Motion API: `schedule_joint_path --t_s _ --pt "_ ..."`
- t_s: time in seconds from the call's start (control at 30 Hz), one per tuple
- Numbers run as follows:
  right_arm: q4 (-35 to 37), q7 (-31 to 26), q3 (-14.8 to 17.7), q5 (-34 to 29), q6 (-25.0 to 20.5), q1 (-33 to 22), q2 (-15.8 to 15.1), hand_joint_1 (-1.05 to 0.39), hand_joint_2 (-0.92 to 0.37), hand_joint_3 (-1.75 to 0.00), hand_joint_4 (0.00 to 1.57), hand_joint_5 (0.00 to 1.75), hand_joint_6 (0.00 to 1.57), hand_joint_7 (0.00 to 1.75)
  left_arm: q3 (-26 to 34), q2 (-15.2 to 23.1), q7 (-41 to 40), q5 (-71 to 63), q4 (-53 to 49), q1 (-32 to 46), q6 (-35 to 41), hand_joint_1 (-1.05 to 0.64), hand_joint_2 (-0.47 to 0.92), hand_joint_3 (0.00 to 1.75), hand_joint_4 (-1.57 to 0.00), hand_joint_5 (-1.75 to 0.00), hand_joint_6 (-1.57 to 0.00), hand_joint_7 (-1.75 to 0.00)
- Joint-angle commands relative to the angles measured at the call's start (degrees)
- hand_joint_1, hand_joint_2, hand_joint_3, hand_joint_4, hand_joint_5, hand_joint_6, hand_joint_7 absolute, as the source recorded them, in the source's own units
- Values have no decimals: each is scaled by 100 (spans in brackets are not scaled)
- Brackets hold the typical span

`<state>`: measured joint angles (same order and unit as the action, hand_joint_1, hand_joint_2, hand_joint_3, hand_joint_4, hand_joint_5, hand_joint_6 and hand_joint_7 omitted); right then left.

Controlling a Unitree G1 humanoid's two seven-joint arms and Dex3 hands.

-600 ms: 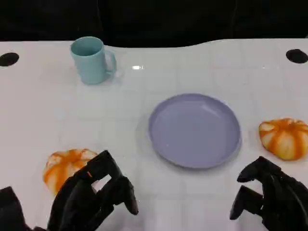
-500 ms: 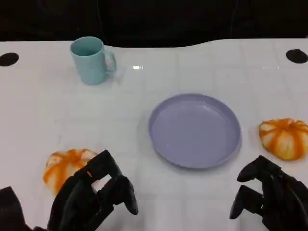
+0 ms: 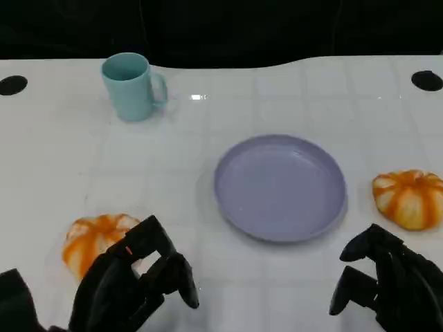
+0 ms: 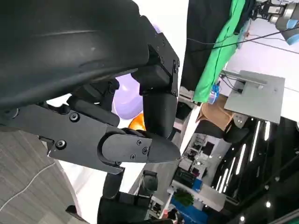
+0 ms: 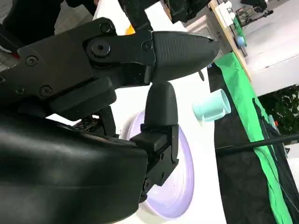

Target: Grasp the bread from the table and place it into the plate.

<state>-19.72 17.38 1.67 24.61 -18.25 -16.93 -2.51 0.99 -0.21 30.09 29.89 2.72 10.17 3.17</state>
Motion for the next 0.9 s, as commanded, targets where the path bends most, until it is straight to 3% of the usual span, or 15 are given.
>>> schedule_joint_path --t_s 0.03,0.13,0.23,0.4,0.5,0.57,0.9 --pt "-102 -73 19 72 -35 -38 14 -52 -92 -42 60 175 39 166 89 20 -39 -54 5 30 -109 -61 92 26 -78 -175 -54 -172" --pt "-59 -24 17 60 27 -28 16 -52 -92 -42 59 175 39 166 88 -14 -43 -174 4 50 -350 -60 92 26 -68 -175 -53 -155" --pt "-46 -18 16 60 37 -23 25 -52 -92 -43 60 175 39 166 61 -46 -34 -469 -105 30 -849 -57 92 27 -57 -165 -57 -122" --pt "-28 -30 0 18 42 3 21 -52 -92 -43 61 175 39 167 36 3 -157 -881 -100 -2 -1260 -57 92 17 -57 -128 -70 -63" --pt "-28 -28 5 36 32 8 27 -53 -92 -43 61 175 40 166 4 121 -285 -1292 -6 7 -1499 -57 92 14 -57 -119 -73 -49" --pt "-31 -23 11 54 22 14 28 -53 -92 -44 61 175 40 166 -34 333 -468 -1870 211 31 -1700 -56 92 9 -41 -97 -63 -23" --pt "-63 -52 -11 -19 41 12 11 -53 -92 -45 61 175 39 167 19 1208 -812 -3137 828 -104 -1851 -50 92 2 -23 -67 -51 -1"
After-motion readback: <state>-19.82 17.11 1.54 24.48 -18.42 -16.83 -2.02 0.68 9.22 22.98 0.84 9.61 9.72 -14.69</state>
